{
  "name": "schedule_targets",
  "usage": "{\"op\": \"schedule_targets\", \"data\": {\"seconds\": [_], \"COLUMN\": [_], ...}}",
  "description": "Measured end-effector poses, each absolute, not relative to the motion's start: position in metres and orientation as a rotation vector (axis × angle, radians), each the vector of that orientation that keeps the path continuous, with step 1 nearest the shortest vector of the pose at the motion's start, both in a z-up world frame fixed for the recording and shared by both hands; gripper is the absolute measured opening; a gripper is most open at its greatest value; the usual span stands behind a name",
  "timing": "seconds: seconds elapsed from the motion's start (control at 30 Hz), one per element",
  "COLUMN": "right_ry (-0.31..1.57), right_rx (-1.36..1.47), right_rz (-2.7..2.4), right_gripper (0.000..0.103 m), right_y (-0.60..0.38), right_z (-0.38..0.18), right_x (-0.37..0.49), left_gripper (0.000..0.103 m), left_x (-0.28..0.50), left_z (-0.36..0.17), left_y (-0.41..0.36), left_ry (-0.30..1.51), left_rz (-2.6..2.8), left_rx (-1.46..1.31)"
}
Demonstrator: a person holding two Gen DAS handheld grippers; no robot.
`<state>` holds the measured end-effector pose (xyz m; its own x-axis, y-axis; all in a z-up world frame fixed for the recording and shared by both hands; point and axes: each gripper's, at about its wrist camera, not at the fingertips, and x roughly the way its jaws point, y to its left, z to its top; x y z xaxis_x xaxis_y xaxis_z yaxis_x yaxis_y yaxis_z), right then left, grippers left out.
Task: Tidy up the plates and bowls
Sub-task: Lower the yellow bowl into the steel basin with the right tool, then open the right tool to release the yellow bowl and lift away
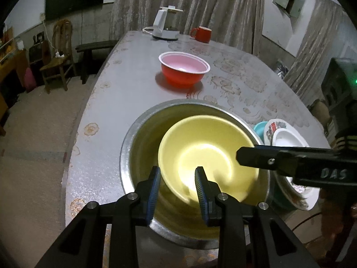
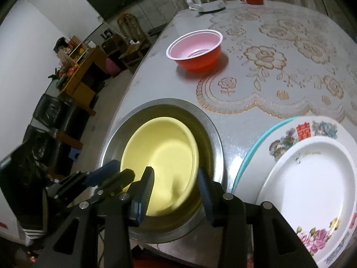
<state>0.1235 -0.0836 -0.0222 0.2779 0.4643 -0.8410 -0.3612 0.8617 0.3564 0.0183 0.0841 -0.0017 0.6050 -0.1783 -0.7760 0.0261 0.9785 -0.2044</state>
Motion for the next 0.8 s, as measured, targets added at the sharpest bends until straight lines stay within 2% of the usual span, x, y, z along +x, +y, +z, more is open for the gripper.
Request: {"op": "schedule_targets", "data": {"seconds": [0.2,0.47,0.67,0.8], "right_ry": [1.144,1.182,1.137,1.139], "right_rx": [0.045,0.040,0.054,0.092], "right_rz": [0.587,0.626,0.586,0.594], "right_gripper": [0.050,0.050,0.050,0.050], "right_y": [-0.073,-0.066,-0.077,-0.085], "right_z": [-0.022,-0.028,-0.017,-0.015], "right_x": [0.122,0.121,0.121,0.122], "left_gripper": [0.034,0.038,0.049,0.050], "left_x": [0.012,0.017,0.022,0.026], "left_z": [0.009,0.010,0.010,0.009], "left_y": [0.093,0.103,0.097,0.095], "left_ry": [0.873,0.865,0.870,0.880], "left_rz": [-0.104,-0.075,-0.081,-0.087], "left_rx": [-0.194,-0.209,-0.210,-0.213]}}
